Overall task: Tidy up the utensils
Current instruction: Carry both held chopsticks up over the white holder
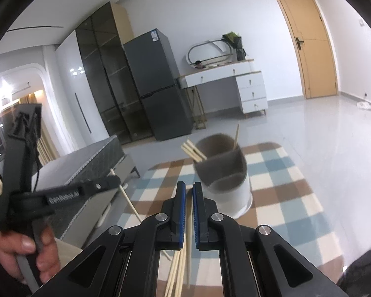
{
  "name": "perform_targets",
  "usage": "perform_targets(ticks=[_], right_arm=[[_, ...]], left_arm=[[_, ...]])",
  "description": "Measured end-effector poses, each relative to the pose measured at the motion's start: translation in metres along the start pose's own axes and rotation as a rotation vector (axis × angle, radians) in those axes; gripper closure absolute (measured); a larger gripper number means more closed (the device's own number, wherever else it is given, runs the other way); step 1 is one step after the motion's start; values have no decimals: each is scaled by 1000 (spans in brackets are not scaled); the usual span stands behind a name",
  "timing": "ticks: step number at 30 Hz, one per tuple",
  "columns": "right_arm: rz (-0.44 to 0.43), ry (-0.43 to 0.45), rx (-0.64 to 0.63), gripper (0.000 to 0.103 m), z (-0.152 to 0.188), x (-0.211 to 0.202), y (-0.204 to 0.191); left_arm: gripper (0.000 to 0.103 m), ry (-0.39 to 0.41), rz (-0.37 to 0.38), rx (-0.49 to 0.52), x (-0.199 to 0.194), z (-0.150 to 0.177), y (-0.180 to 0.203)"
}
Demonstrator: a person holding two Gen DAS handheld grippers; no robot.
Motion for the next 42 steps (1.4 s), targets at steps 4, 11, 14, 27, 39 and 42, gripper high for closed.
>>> perform_targets(ticks=[4,11,14,27,39,42], right_arm=[[8,25,-5,98,-24,-4,6],[-8,62,-82,98,-70,-4,2],[-9,87,-108,98,-91,-3,-1],[-18,160,-167,98,-166,31,-3],[7,165,-185,98,-185,85,11],[7,152,-161,98,-184,98,19]], left_arm=[[103,35,32,16,-11,-23,10],[103,70,79,21,-16,-58,24],[103,82,88,19,-13,-73,27],[103,114,114,-17,11,-137,28],[103,128,112,-67,52,-168,18],[103,119,110,-75,62,-166,16]])
Point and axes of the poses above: each gripper's, at about its wrist camera, not at the fingertips, and x roughly the way its jaws point, y to its right, z to its underside, the point moved 6 cm from there along x, roughly the way its jaws point, and after that the axes turned 7 degrees about -y, right-handed, at the moved point
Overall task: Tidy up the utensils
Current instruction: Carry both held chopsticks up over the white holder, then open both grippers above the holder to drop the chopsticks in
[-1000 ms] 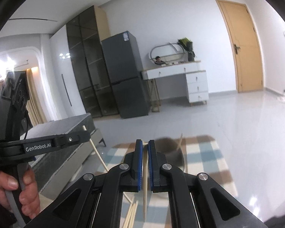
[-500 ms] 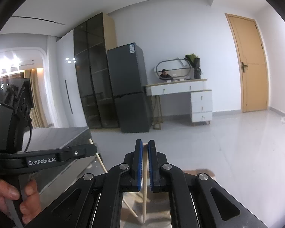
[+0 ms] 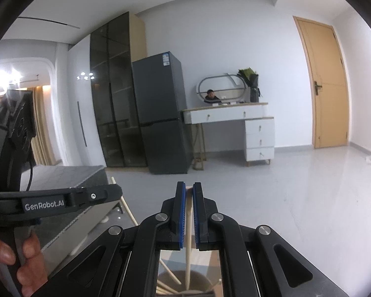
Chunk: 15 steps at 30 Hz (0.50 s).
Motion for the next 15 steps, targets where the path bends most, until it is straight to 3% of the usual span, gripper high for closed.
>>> perform_targets(ticks=[15], right_arm=[[-8,-58,-95,98,28,24,2]], left_arm=[[103,-69,-23,3,28,18,-14]])
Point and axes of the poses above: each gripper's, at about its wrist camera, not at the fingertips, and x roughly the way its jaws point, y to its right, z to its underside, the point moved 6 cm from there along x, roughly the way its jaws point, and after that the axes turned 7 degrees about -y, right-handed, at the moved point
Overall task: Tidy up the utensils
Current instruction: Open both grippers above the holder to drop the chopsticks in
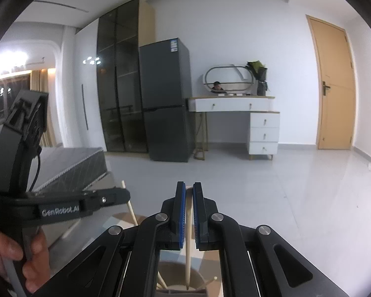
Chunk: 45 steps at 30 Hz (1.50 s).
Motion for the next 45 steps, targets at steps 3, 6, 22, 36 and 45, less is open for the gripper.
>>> perform_targets(ticks=[3,6,22,36,45], right_arm=[[-8,-20,-21,98,6,3,-1],[-16,-42,-34,98,12,6,-2],[-22,-96,29,76,27,-22,-1],[22,-26,86,22,25,-109,-27],[58,-36,100,20,47,-146,-46]], left_arm=[[103,-4,-1,5,-1,1,1],[103,-15,-3,14,-2,3,3],[78,-98,-141,51,-31,14,2],[33,-2,-223,14,-120,36,19],[26,-5,-207,-63,-152,74,12]])
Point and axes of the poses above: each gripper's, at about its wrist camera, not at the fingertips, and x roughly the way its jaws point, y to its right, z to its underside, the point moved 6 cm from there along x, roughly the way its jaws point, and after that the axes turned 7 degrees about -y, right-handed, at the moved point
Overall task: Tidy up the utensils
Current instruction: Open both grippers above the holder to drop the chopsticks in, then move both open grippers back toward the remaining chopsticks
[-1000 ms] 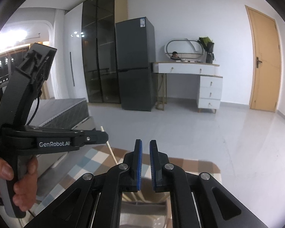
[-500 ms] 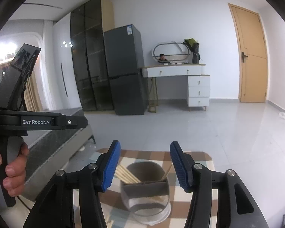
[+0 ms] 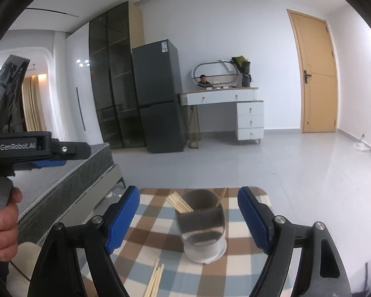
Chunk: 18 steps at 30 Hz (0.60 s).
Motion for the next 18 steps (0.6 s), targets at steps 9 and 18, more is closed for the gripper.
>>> perform_targets(ticks=[9,18], right_arm=[[17,-14,52,19,35,-26,-5],[13,-56,92,19,74,-28,-9]], left_arm=[[26,-207,81,-99,-18,55,-8],[26,-311,201,-130,-61,84,1]])
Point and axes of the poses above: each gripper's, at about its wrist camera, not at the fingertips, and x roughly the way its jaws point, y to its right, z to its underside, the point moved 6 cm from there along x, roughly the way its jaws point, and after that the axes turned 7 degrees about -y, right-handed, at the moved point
